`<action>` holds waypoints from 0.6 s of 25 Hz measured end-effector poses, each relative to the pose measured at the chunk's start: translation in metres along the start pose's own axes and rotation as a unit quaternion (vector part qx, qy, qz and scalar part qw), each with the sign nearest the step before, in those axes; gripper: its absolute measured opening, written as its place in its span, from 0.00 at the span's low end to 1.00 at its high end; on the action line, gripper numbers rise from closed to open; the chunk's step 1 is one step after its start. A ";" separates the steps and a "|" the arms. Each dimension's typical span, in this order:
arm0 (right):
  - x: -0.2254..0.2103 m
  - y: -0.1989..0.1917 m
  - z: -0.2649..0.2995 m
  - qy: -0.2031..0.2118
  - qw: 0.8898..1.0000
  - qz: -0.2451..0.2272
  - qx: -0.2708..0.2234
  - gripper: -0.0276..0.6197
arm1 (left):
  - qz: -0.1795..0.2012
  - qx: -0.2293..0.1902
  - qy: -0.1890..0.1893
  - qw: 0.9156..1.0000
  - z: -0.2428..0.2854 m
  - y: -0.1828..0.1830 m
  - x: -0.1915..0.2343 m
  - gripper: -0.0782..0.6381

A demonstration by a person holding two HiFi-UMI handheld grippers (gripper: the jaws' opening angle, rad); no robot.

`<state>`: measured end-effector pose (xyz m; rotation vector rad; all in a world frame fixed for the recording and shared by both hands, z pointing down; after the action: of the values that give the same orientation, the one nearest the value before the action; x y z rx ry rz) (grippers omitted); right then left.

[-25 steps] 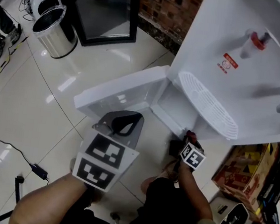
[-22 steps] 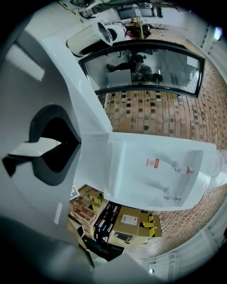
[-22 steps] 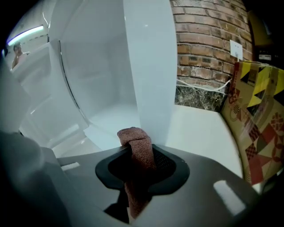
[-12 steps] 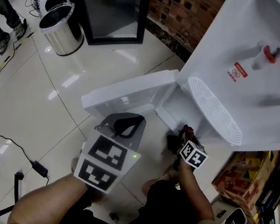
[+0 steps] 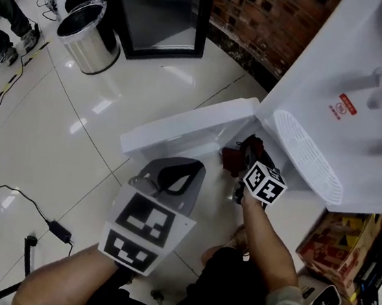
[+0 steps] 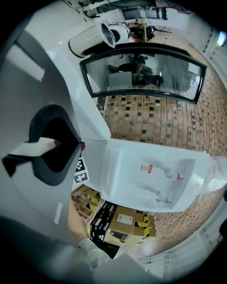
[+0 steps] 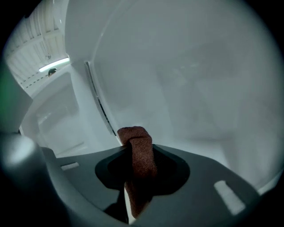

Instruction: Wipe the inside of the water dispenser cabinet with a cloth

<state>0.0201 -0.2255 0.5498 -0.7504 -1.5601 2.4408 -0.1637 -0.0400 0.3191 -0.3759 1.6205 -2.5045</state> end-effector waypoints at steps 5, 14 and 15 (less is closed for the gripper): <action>-0.013 -0.034 0.030 -0.047 0.998 -0.006 0.049 0.22 | -0.018 0.001 -0.012 1.000 -0.002 -0.001 0.005 0.11; -0.030 -0.054 0.048 -0.089 0.990 -0.047 0.104 0.22 | -0.040 0.008 -0.031 0.999 0.005 -0.002 0.000 0.11; -0.033 -0.054 0.046 -0.098 0.989 -0.043 0.103 0.22 | -0.042 0.008 -0.030 0.999 0.006 -0.002 0.000 0.11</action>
<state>0.0191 -0.2516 0.6235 -0.4123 -1.3396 2.6238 -0.1625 -0.0443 0.3230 -0.5222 1.5929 -2.5385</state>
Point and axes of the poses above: the fingertips, and each gripper's own axes: z forward along the fingers, x to its left, y out of its top, the point moved 8 cm from there along -z, backward along the fingers, and after that the axes turned 11 degrees about -x, right-handed, at the moved point
